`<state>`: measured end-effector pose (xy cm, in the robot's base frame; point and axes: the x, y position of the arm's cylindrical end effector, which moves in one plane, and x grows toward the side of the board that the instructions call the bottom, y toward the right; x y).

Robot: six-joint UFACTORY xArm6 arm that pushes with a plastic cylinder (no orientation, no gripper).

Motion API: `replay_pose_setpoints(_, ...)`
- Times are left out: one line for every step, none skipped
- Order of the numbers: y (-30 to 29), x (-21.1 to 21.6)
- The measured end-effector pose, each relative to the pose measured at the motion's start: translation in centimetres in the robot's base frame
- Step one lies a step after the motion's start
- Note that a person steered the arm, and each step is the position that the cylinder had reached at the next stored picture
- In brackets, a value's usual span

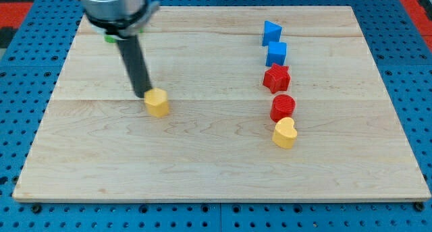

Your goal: Place yellow hexagon below yellow heart

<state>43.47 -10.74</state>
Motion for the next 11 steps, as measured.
replay_pose_setpoints(3.0,2.7)
replay_pose_setpoints(6.7,5.2)
replay_pose_setpoints(10.5,7.9)
replay_pose_setpoints(8.3,8.4)
replay_pose_setpoints(7.4,10.2)
replay_pose_setpoints(11.8,10.9)
replay_pose_setpoints(14.1,11.1)
replay_pose_setpoints(15.4,11.8)
replay_pose_setpoints(16.0,12.9)
replay_pose_setpoints(16.0,13.3)
replay_pose_setpoints(16.1,15.0)
